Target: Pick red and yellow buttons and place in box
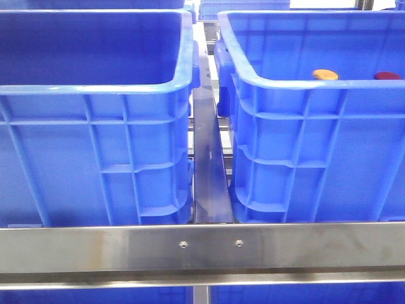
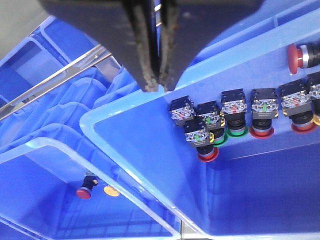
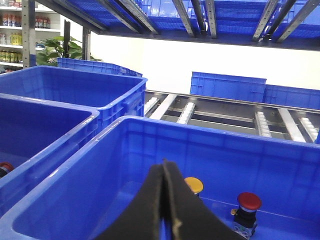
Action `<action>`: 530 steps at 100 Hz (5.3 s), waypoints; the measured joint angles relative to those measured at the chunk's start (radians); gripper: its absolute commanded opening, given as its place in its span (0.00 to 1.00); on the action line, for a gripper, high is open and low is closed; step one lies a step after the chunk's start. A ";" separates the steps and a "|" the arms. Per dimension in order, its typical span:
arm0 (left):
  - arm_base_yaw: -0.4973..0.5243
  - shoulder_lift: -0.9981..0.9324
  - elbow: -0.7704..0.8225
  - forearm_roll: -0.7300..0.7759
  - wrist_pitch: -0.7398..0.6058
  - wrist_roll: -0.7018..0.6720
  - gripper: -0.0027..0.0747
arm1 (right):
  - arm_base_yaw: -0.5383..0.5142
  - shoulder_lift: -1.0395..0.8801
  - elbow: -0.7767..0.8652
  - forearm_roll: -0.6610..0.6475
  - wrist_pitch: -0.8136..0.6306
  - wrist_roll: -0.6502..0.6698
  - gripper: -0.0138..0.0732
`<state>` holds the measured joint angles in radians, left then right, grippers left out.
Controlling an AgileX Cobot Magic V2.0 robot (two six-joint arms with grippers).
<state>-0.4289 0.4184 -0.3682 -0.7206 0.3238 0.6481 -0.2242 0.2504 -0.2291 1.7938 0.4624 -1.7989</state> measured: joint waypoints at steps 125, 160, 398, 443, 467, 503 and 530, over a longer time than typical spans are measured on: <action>0.156 -0.093 0.050 0.252 -0.077 -0.200 0.01 | 0.000 0.000 0.000 0.000 0.002 0.000 0.12; 0.354 -0.254 0.194 0.635 -0.162 -0.529 0.01 | 0.000 0.000 0.000 0.000 0.002 0.000 0.12; 0.440 -0.425 0.369 0.757 -0.196 -0.673 0.01 | 0.474 -0.089 0.000 0.022 -0.426 0.000 0.12; 0.440 -0.425 0.369 0.757 -0.196 -0.673 0.01 | 0.324 -0.091 0.003 -0.759 -0.336 0.845 0.12; 0.440 -0.425 0.369 0.757 -0.196 -0.673 0.01 | 0.221 -0.091 0.009 -1.270 -0.189 1.362 0.12; 0.440 -0.425 0.369 0.757 -0.196 -0.673 0.01 | 0.218 -0.122 0.137 -1.664 -0.504 1.753 0.12; 0.440 -0.425 0.369 0.757 -0.196 -0.673 0.01 | 0.214 -0.187 0.244 -1.762 -0.552 1.811 0.12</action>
<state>0.0111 -0.0064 0.0010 0.0362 0.1280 -0.0252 -0.0104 0.0630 0.0145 0.0322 -0.0896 0.0116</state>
